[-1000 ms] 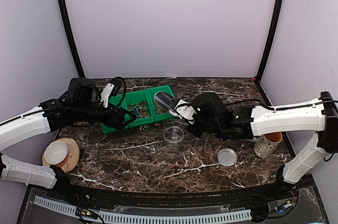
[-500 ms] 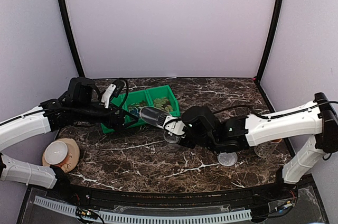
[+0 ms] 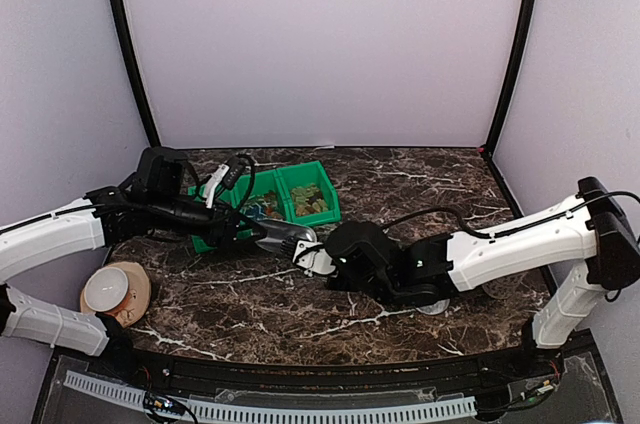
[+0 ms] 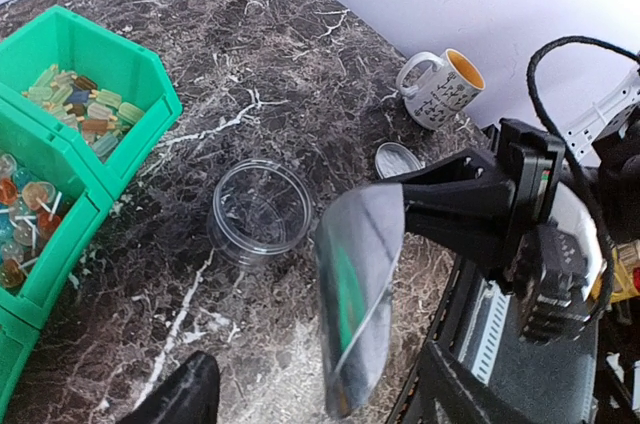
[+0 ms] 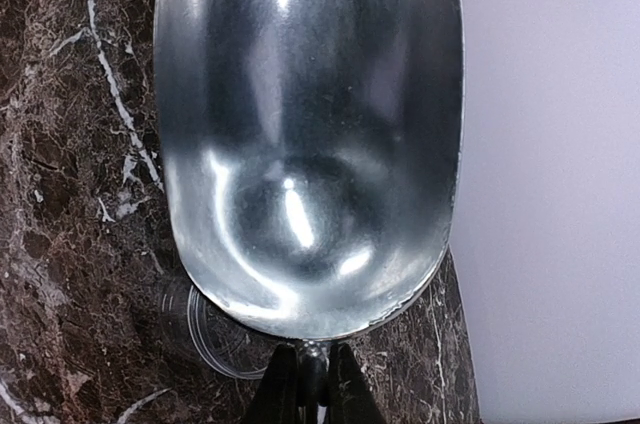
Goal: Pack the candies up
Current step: Pass from the right arm to the left
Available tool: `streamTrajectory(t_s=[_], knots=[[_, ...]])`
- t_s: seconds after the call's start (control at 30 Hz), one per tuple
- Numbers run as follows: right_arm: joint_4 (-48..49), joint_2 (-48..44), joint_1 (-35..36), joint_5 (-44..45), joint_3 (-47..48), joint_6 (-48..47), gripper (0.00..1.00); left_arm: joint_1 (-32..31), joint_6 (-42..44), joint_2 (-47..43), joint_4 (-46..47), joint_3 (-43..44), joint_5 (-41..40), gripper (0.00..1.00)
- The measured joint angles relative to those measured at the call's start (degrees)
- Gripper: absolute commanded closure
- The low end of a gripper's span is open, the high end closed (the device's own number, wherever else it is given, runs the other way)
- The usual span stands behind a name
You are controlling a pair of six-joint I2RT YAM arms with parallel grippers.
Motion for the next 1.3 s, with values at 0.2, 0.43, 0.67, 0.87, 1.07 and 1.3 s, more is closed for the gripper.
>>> streamTrajectory(t_s=[0.2, 0.43, 0.67, 0.87, 1.07, 1.3], knots=[[0.00, 1.55, 0.90, 1.68, 0.52, -1.27, 1.00, 0.11, -0.26, 1.03, 0.42, -0.04, 2.19, 0.55], [0.28, 1.57, 0.98, 2.82, 1.46, -1.90, 1.00, 0.28, -0.35, 2.25, 0.42, -0.04, 3.39, 0.60], [0.44, 1.57, 1.57, 3.34, 1.46, -2.80, 1.00, 0.55, -0.39, 2.36, 0.42, -0.04, 3.65, 0.65], [0.98, 1.57, 1.99, 3.63, 1.46, -3.04, 1.00, 0.66, -0.44, 2.36, 0.39, -0.04, 3.89, 0.83], [1.55, 1.60, 2.25, 4.04, 1.53, -3.74, 0.95, 0.68, -0.55, 2.91, 0.37, -0.04, 3.37, 1.00], [2.84, 2.01, 2.82, 4.52, 1.70, -4.20, 0.71, 1.33, -0.59, 3.43, 0.37, -0.09, 3.52, 1.00]])
